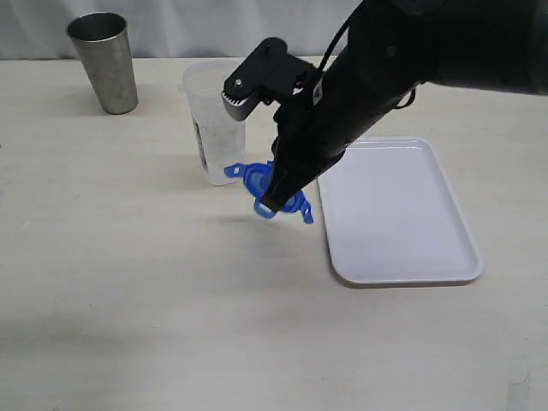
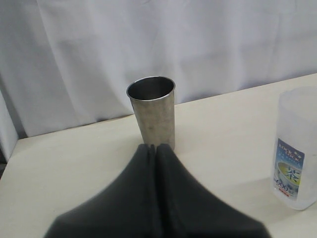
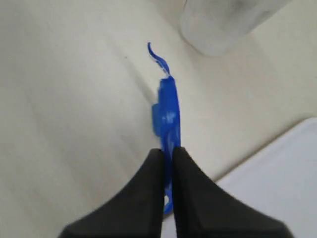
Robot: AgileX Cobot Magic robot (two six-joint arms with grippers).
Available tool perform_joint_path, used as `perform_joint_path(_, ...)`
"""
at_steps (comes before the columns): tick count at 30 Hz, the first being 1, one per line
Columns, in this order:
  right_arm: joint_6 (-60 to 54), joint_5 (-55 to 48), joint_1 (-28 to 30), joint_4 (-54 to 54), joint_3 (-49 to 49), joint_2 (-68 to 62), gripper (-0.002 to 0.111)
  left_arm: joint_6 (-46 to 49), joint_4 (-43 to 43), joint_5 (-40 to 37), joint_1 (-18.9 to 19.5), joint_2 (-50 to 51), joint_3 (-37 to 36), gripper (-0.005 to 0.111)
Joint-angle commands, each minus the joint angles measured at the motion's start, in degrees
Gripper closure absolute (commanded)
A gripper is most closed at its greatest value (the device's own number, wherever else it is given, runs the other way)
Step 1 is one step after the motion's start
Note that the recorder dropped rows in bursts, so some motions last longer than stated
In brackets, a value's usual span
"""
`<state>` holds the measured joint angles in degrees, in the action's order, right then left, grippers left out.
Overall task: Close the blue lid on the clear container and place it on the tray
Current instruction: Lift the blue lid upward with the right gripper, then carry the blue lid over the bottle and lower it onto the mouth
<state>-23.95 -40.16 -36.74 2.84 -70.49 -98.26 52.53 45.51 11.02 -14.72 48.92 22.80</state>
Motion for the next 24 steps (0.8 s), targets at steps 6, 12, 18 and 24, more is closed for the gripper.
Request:
perform_joint_path(6, 11.0, -3.3, -0.1, -20.6, -0.1, 9.3, 0.104, -0.2, 0.2, -0.1, 0.2, -0.3, -0.3, 0.107)
perform_joint_path(12, 24.7, -3.4, 0.6, -41.8, -1.7, 9.1, 0.104, -0.2, 0.2, -0.1, 0.2, -0.3, -0.3, 0.107)
perform_joint_path(18, 26.4, 1.4, 3.4, -44.2, -13.1, 3.4, 0.104, -0.2, 0.2, -0.1, 0.2, -0.3, -0.3, 0.107)
perform_joint_path(24, 23.0, 6.1, 3.3, -44.0, -24.4, -5.6, 0.104, -0.2, 0.2, -0.1, 0.2, -0.3, -0.3, 0.107)
